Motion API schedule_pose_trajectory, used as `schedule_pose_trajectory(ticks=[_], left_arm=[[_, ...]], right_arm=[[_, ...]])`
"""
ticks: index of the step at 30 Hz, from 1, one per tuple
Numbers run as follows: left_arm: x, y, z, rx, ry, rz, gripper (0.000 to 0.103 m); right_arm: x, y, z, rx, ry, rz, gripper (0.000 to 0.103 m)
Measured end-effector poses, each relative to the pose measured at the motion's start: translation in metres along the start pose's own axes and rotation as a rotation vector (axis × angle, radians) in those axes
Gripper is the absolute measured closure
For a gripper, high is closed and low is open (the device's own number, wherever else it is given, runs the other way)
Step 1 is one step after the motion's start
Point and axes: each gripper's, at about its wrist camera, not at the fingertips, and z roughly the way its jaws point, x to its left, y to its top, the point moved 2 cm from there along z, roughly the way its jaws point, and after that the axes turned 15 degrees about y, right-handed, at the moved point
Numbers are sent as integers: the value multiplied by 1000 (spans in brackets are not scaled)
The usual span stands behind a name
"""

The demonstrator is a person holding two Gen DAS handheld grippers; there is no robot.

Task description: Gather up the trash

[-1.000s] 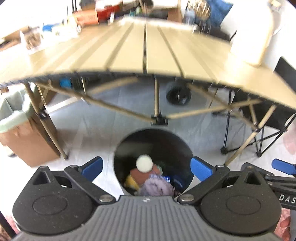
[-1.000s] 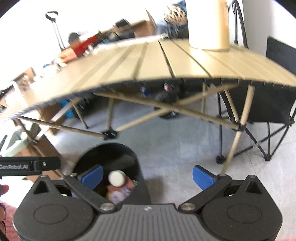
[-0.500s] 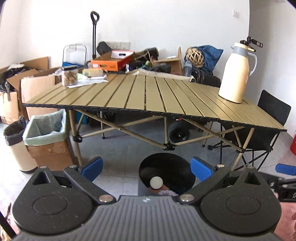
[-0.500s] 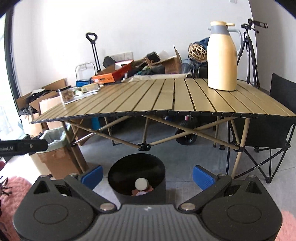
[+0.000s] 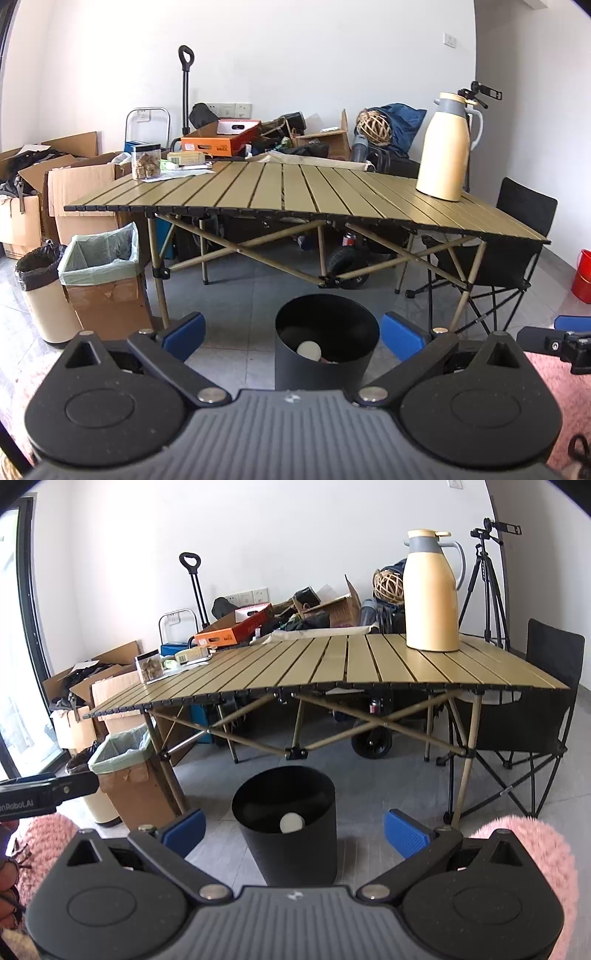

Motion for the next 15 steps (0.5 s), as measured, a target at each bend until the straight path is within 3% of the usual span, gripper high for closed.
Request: schedule_pose_trajectory(ticks=[15], left_arm=[[-1, -8, -7, 0, -15, 7, 0]], right_arm=[[1, -5, -2, 15, -6, -12, 0]])
